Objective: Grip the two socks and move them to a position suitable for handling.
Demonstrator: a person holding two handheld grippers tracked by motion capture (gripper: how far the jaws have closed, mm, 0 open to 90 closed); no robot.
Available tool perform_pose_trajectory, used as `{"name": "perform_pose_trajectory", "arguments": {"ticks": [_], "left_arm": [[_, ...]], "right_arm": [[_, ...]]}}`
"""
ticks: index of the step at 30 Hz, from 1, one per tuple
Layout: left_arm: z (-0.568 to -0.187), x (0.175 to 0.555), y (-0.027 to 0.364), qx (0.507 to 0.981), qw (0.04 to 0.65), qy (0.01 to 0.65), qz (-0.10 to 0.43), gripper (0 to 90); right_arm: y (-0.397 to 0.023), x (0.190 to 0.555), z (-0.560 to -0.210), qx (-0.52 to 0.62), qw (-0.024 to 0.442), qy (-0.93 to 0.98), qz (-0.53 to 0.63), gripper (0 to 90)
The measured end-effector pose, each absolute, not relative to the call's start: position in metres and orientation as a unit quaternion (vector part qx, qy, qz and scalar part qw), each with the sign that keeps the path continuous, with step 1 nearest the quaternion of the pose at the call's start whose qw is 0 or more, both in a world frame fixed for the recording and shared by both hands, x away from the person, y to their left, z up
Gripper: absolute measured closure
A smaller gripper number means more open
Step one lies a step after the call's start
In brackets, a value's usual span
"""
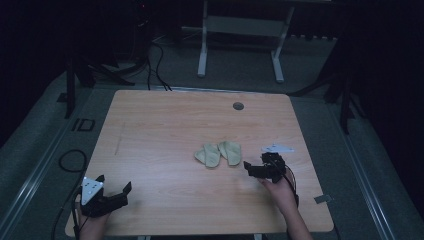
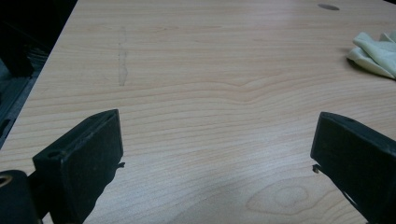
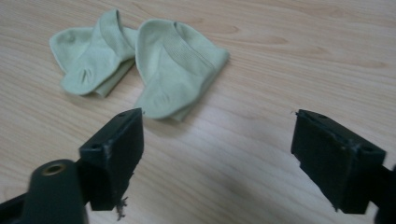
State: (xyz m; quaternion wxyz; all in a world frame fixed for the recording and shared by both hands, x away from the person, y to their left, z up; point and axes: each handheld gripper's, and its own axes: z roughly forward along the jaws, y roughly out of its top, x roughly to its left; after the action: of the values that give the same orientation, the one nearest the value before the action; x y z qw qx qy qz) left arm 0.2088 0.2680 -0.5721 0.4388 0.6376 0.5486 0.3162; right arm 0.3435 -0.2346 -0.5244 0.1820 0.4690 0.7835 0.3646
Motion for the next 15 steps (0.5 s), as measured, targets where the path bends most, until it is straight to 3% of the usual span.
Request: {"name": "perform_pose_trajectory", "arguments": {"ticks": [15], "left_arm": [[-0.573,0.209,0.268,0.640,0.440,0.547,0.313,2.4]], "right_arm": [[-0.194,0.380,-0.519,0.461,0.169,0.798,0.350,25.0]]}}
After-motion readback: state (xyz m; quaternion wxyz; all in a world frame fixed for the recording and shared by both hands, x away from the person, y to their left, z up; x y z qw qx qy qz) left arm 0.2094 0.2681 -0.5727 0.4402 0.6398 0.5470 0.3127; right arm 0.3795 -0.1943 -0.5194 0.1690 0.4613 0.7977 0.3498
